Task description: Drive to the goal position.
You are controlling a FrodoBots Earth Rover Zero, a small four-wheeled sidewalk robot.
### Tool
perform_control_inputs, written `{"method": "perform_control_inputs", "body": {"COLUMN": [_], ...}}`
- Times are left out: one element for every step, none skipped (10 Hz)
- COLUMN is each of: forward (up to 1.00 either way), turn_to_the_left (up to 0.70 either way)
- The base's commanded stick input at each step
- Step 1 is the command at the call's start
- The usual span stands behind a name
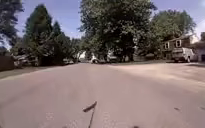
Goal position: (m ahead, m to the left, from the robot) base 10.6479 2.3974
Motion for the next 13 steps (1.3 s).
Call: {"method": "perform_control_inputs", "body": {"forward": [0.69,0.69,0.69,0.69,0.69,0.69,0.69,0.69,0.69,0.69,0.69,0.69,0.69], "turn_to_the_left": [0.03,0.03,0.03,0.03,0.03,0.03,0.03,0.03,0.03,0.03,0.03,0.03,0.03]}}
